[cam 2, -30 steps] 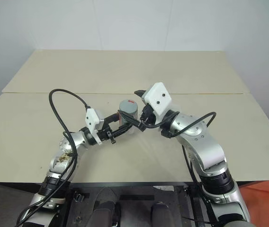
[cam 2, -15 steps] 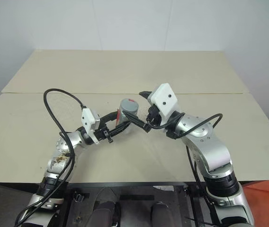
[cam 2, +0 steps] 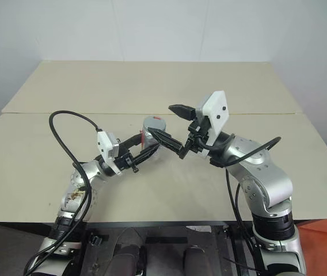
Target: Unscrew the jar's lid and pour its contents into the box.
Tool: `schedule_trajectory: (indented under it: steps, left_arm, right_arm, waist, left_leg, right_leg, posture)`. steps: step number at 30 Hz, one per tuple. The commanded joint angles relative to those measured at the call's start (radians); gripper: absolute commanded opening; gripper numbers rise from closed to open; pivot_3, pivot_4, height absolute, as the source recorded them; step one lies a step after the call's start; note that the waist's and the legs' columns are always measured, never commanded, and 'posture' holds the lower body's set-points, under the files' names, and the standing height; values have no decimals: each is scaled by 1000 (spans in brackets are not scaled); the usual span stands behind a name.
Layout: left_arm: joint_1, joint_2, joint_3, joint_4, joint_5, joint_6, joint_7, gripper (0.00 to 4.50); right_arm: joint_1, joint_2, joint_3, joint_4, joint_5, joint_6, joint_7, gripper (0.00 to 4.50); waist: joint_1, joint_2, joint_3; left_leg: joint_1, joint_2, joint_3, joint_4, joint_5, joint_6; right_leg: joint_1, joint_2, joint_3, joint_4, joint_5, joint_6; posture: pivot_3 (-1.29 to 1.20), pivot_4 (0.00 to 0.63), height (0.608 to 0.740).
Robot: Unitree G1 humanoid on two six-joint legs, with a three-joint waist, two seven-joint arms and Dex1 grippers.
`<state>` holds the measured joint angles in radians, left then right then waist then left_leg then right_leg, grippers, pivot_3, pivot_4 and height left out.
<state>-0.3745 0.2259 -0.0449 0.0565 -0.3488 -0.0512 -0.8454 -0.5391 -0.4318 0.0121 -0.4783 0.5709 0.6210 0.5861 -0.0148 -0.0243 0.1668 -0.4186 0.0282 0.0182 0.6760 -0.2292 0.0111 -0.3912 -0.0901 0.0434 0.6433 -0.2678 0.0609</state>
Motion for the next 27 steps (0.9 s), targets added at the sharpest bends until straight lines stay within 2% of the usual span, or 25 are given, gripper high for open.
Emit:
schedule_trajectory:
  steps: [1,12,27]
  left_arm:
    - [1,-14,3,-24,-18,-34,-2,1987]
    - [11,-28,5,-39,-27,-53,-4,1987]
    - [5,-30,-1,-27,-15,-69,-1,1987]
  right_arm:
    - [-34,34,26,3,-22,-11,-34,4468]
    - [-56,96,66,65,-72,-31,-51,4468]
    - [-53,109,83,35,-19,1,14,4468]
  waist:
    - [-1,0,0]
    - [2,0,0]
    - [2,0,0]
  left_leg:
    - [0,0,0,0,0,0]
    - [0,0,0,0,0,0]
    - [0,0,0,0,0,0]
  right_leg:
    - [0,0,0,0,0,0]
    - [0,0,0,0,0,0]
    - [0,0,0,0,0,0]
  posture:
    - [0,150,740]
    - [0,150,740]
    - [0,150,740]
